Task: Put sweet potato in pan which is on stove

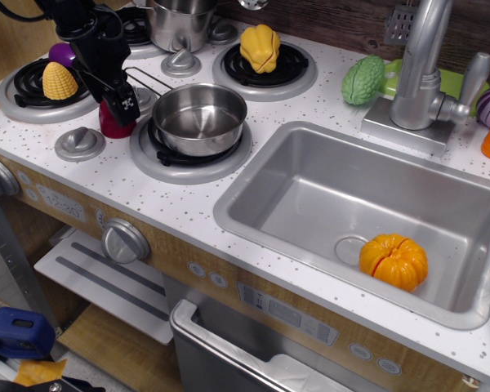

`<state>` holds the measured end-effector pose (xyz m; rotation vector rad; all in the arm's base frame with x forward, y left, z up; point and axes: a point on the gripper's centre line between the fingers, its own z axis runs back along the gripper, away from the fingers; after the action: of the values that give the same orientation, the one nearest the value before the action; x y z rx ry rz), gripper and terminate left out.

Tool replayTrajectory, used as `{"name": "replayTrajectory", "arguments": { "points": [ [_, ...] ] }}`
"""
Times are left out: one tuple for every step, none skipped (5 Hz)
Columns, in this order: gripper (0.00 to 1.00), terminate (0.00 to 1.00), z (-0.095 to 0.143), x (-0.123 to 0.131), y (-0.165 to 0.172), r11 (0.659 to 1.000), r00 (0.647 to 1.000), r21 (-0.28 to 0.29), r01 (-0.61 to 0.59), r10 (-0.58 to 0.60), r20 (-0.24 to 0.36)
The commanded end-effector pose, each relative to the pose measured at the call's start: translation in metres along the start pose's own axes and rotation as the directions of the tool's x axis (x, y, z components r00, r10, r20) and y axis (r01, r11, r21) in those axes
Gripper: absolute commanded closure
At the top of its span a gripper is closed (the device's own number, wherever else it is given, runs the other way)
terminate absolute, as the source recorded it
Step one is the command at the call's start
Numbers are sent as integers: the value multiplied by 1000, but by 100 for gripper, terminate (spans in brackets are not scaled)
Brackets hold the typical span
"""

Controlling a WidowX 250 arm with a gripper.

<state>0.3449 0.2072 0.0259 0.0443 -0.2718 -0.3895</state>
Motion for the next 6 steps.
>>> {"name": "replayTrajectory", "arguments": {
  "points": [
    [0,0,4,-1,11,1000,999,7,-10,9,33],
    [0,0,-5,-4,14,1000,998,-8,-8,9,57],
    [0,0,-11,-5,16,1000,997,-20,-18,19,72],
    [0,0,-7,-1,17,1000,997,-14,-3,4,78],
    [100,0,4,5,15,1000,997,7,13,-14,76],
    [100,0,24,13,10,999,998,38,28,-30,63]
  ]
}}
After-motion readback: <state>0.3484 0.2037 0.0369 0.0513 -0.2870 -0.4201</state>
